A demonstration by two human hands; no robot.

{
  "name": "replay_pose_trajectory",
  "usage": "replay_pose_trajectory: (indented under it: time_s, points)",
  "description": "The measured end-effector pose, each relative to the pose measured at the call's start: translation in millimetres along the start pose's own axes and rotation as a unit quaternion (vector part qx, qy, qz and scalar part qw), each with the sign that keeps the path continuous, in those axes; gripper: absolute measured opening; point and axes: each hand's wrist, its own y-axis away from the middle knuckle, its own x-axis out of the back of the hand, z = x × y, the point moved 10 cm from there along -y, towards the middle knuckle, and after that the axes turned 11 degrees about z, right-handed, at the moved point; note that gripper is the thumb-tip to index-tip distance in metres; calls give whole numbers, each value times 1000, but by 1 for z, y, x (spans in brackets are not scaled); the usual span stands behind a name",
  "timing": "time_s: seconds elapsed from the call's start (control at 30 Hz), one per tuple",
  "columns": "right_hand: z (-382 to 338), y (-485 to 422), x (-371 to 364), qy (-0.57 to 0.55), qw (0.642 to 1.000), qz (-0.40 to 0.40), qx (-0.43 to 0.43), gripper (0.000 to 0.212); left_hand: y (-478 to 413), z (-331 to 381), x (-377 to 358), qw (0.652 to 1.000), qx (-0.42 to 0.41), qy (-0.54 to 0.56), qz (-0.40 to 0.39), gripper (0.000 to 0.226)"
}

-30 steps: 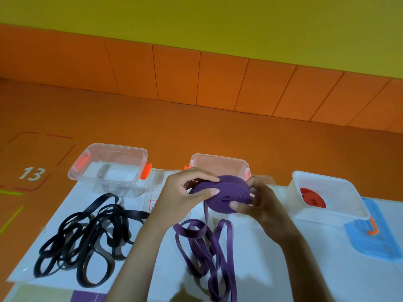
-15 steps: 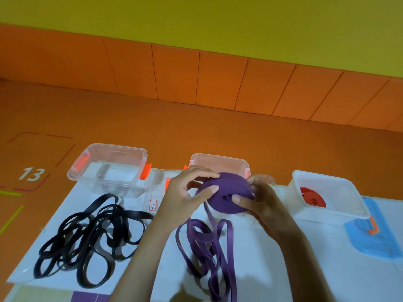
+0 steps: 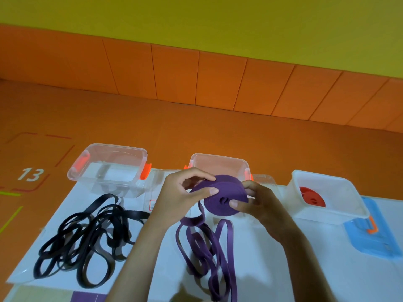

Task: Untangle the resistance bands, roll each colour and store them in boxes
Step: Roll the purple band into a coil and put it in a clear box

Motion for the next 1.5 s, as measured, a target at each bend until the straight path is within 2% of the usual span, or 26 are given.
replay_pose_trajectory:
  time_s: [0.13,0.27,0.4,0.47,0.57,0.7,0.87,0.93,1.07,1.2,1.27,1.37,1.43,1.5]
  points:
    - [0,0,8,-67,997,44,4,27,2,-6,3,998,17,43,46,19]
    - [9,-2,7,-140,988,60,-16,29,-2,0,2,999,-7,29,9,30]
    - [11,-5,2,-9,999,28,-13,34,-2,-3,4,1000,-2,10,8,28]
    - [13,-7,2,1,1000,23,-3,33,-1,-5,4,999,9,21,35,26]
    - [12,-6,4,-90,995,44,-2,29,-1,-6,5,997,16,40,64,20]
    - [10,-8,0,-175,982,66,-16,28,-2,-4,-3,1000,7,31,-2,35]
    - [21,-8,-13,6,998,39,-55,58,-1,-13,7,1000,16,9,23,31]
    - [24,-6,-13,-36,996,27,-73,60,0,-16,9,999,24,7,47,26]
    - [23,-2,-4,-137,985,61,-83,38,1,-20,7,996,35,60,64,14]
    - [22,-2,-11,-240,964,63,-100,47,1,-20,0,996,31,65,55,25]
    - [26,-1,-14,-263,956,74,-111,46,0,-26,1,994,49,69,75,27]
    - [33,2,-16,-275,947,106,-127,53,3,-42,9,978,95,123,142,17]
    - [36,3,-16,-282,943,125,-128,54,6,-48,11,974,95,119,168,9]
    - [36,4,-16,-293,937,140,-129,50,10,-54,10,975,91,103,176,10]
